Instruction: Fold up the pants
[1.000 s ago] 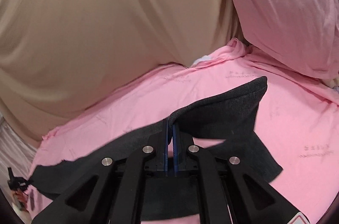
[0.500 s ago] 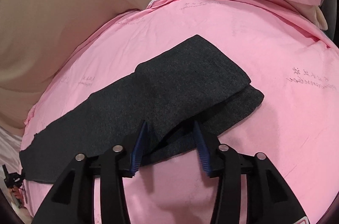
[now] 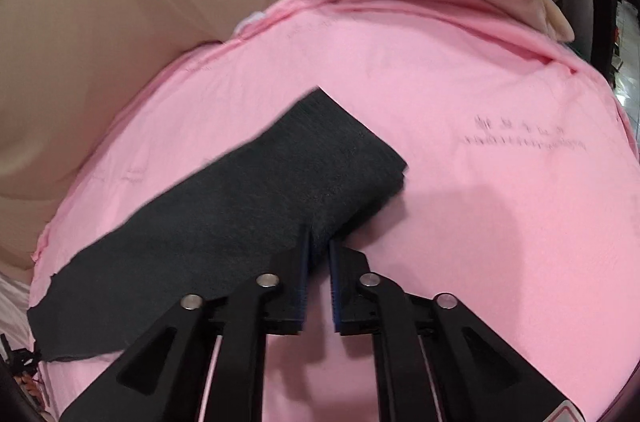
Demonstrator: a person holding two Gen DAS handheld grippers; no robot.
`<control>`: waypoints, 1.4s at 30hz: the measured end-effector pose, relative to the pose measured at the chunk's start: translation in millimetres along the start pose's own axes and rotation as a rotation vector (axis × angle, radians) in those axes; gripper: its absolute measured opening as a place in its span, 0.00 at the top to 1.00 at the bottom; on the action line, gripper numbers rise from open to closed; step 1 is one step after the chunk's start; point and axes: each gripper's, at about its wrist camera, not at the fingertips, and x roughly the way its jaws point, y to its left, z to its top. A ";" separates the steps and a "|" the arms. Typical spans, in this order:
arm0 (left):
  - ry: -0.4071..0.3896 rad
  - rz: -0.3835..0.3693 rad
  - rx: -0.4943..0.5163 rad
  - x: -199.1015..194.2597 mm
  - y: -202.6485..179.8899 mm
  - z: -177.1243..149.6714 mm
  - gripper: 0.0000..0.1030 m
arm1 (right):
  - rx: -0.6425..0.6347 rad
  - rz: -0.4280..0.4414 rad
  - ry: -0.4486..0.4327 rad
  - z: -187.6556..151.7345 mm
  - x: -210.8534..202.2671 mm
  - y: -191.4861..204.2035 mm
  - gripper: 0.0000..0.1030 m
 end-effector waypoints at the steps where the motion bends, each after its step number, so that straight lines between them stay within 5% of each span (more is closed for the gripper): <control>1: -0.004 0.010 0.009 -2.6 -1.9 -1.0 0.83 | 0.012 -0.010 -0.019 1.1 -7.5 -3.0 0.77; 4: -0.064 0.067 0.045 -27.4 -7.1 -9.7 0.73 | -0.030 -0.087 -0.094 -1.0 -35.2 -4.0 0.74; 8: -0.250 0.277 0.092 -79.7 -24.7 -20.6 0.75 | -0.120 -0.068 -0.153 -10.2 -59.6 26.1 0.74; 12: -0.369 0.234 0.162 -109.5 -69.2 -22.1 0.62 | -0.361 0.063 -0.134 -36.2 -52.3 123.5 0.75; 16: -0.272 0.171 0.248 -62.2 -113.0 -12.3 0.50 | -0.598 0.234 -0.022 -85.0 -17.7 242.6 0.75; 21: -0.159 0.243 0.207 11.1 -105.3 7.5 0.53 | -0.792 0.376 0.121 -145.3 30.4 371.3 0.75; 27: -0.149 0.231 0.207 33.3 -84.8 29.0 0.54 | -0.913 0.385 0.187 -182.9 86.3 483.1 0.80; 32: -0.181 0.290 0.274 44.0 -89.1 39.0 0.48 | -0.921 0.288 0.263 -199.6 149.5 527.0 0.80; 34: -0.208 0.328 0.310 47.2 -92.5 36.3 0.43 | -0.946 0.259 0.203 -201.8 156.3 535.8 0.84; 37: -0.225 0.338 0.328 46.8 -93.2 33.9 0.42 | -0.880 0.269 0.201 -193.0 150.1 535.4 0.84; 42: -0.332 0.293 0.345 -7.5 -97.9 9.8 0.43 | -0.910 0.347 0.144 -204.8 109.1 517.2 0.84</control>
